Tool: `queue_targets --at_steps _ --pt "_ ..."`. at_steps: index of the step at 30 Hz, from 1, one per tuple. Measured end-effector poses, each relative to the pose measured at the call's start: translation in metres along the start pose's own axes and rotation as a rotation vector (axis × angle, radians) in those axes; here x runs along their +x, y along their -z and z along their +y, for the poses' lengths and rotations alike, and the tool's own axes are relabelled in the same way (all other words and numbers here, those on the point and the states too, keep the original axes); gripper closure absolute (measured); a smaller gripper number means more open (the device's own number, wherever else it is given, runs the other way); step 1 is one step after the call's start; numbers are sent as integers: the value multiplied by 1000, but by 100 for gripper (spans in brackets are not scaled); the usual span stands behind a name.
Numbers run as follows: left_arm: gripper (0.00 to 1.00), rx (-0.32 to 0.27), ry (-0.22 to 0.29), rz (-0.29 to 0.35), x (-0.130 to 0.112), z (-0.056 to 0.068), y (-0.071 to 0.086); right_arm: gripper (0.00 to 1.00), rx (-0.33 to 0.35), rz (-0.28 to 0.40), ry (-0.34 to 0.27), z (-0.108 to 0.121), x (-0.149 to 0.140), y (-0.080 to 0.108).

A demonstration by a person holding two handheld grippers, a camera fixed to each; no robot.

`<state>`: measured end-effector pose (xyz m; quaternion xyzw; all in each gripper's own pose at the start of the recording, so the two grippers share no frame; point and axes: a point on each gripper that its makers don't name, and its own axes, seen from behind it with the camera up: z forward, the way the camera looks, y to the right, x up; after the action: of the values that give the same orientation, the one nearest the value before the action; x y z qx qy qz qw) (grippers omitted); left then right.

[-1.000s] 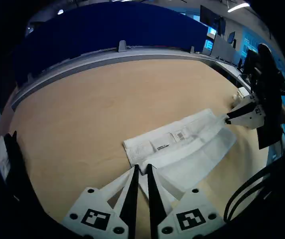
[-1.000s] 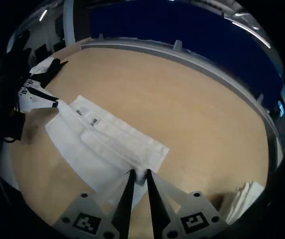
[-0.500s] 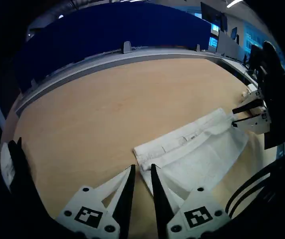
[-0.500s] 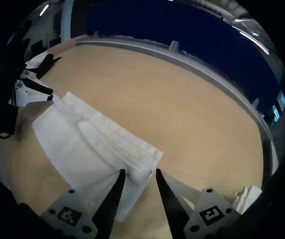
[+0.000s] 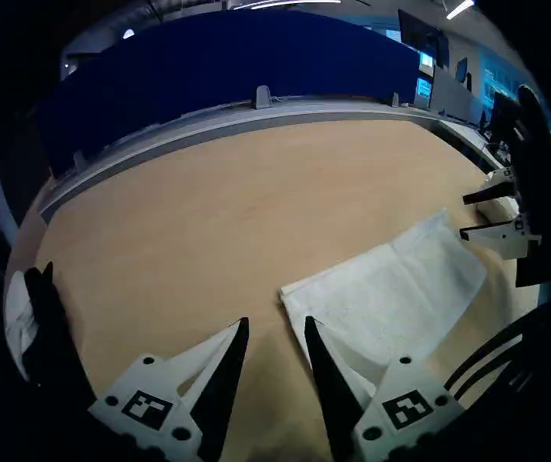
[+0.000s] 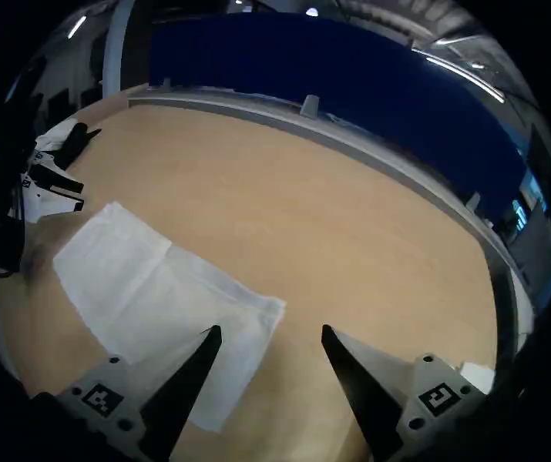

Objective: Fold towel

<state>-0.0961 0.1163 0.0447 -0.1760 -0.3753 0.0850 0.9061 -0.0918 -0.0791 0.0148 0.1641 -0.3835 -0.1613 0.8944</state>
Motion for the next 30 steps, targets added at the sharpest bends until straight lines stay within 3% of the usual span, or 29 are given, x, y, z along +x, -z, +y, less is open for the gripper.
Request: queue_targets --at_steps 3,7,9,17,30 --pt "35 -5 10 1 -1 0 4 0 -1 9 -13 1 1 3" --pt "10 -11 17 3 -3 1 8 0 7 14 -25 0 2 7" --pt "4 -15 19 5 -3 1 9 0 11 16 -25 -2 2 9" --pt "4 -22 24 8 -4 3 20 0 26 9 -7 -9 -3 18" --pt "4 -5 42 -2 -30 11 56 0 32 -3 -28 -21 -26 44"
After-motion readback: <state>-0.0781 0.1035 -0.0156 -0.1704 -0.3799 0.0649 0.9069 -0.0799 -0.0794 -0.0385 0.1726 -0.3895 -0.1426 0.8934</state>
